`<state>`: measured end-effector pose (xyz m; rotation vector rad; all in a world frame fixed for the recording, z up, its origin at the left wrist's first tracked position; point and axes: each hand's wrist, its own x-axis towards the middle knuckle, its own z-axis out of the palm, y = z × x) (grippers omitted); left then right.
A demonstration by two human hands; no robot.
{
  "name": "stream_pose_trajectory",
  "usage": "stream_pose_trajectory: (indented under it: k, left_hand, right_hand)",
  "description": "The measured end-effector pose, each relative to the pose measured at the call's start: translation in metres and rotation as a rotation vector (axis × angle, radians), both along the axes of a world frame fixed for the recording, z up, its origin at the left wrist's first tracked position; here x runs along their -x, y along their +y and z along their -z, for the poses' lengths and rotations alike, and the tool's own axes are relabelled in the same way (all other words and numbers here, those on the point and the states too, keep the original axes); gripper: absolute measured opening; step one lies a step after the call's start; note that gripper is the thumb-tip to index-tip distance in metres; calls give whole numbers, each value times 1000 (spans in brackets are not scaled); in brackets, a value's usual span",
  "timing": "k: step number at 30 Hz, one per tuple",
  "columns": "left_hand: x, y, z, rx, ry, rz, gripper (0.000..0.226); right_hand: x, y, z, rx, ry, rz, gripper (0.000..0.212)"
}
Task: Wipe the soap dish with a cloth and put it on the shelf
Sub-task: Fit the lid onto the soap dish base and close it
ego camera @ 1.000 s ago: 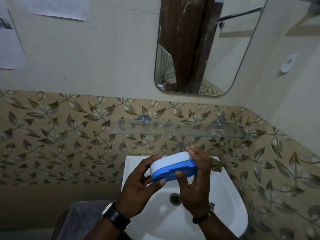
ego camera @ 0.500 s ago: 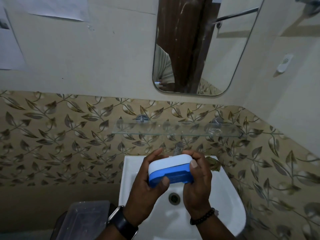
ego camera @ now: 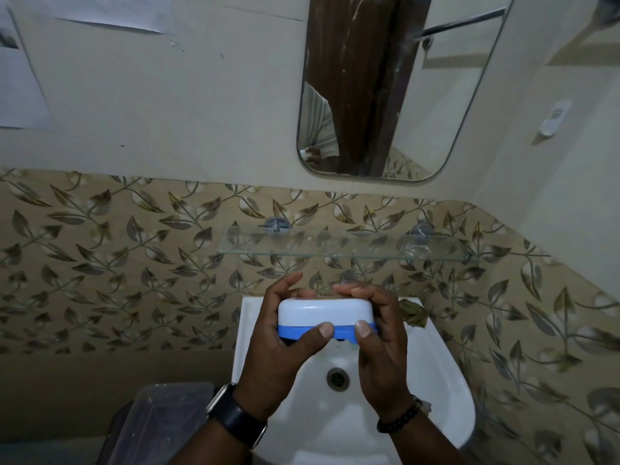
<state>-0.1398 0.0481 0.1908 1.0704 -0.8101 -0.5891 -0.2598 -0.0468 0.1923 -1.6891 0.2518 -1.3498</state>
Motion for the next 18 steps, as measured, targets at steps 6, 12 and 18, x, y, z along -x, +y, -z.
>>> stream_pose_trajectory:
  k: [6,12,18]
  left_hand:
    - [-10,0,-9,97,-62,-12,91]
    - [-17,1,-13,148,-34,-5,67]
    - [-27,6,-18,139,-68,43,72]
  right_hand:
    - [-2,-1,-17,-65,69,-39,30]
    - [1,-9,-27,85,195,-69,43]
    - [14,-17,-39,24,317,-236,34]
